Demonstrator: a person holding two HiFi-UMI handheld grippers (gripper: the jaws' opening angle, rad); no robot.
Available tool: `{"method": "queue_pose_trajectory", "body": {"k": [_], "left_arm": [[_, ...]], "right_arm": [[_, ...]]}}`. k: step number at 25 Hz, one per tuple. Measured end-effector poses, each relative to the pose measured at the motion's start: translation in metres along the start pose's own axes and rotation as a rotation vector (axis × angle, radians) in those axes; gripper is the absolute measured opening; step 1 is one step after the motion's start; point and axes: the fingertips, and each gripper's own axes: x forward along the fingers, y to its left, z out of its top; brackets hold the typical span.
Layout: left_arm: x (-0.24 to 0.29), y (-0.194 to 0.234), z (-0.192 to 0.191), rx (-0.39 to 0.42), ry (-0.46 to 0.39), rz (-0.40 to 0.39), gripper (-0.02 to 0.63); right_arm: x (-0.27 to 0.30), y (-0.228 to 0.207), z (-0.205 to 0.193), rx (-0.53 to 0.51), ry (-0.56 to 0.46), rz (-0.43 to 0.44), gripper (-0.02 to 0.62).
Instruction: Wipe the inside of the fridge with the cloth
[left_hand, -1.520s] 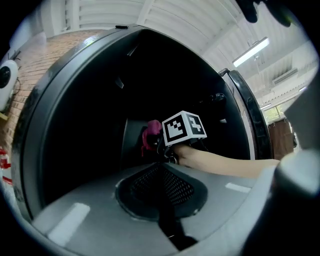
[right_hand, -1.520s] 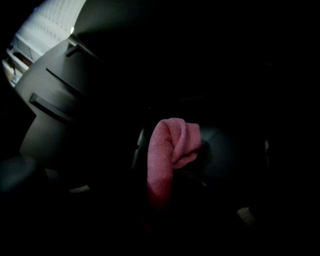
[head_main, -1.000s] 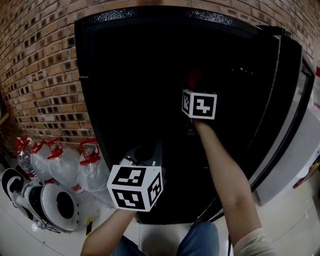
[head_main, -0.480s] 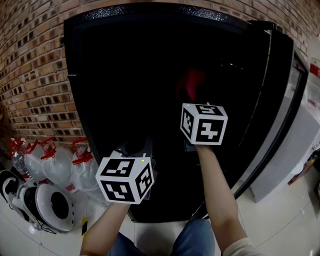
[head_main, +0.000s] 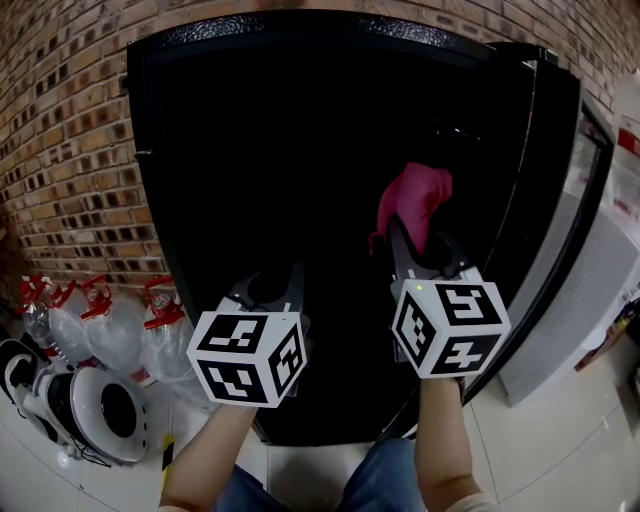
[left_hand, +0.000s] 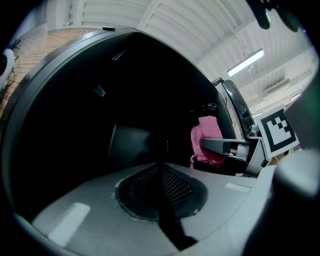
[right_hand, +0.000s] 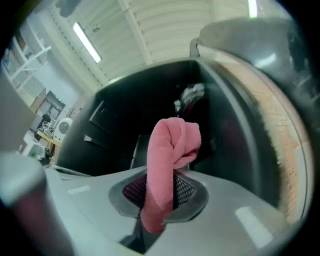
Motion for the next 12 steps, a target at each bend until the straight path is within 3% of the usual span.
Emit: {"method": "queue_pose_trajectory", "body": {"k": [6,12], "left_arm": [[-0.010,0.000,0.003,-0.002,-0.022,0.028,0.012],[-0.044,0.012,-0.005,0.003,-0.033,0.080,0.012]], "right_arm": [[-0.010,0.019,0.001,0.010,-0.014,0.073,0.055],[-0.018,0.097,0.001,-0.001,-0.054,0.327,0.057]]}}
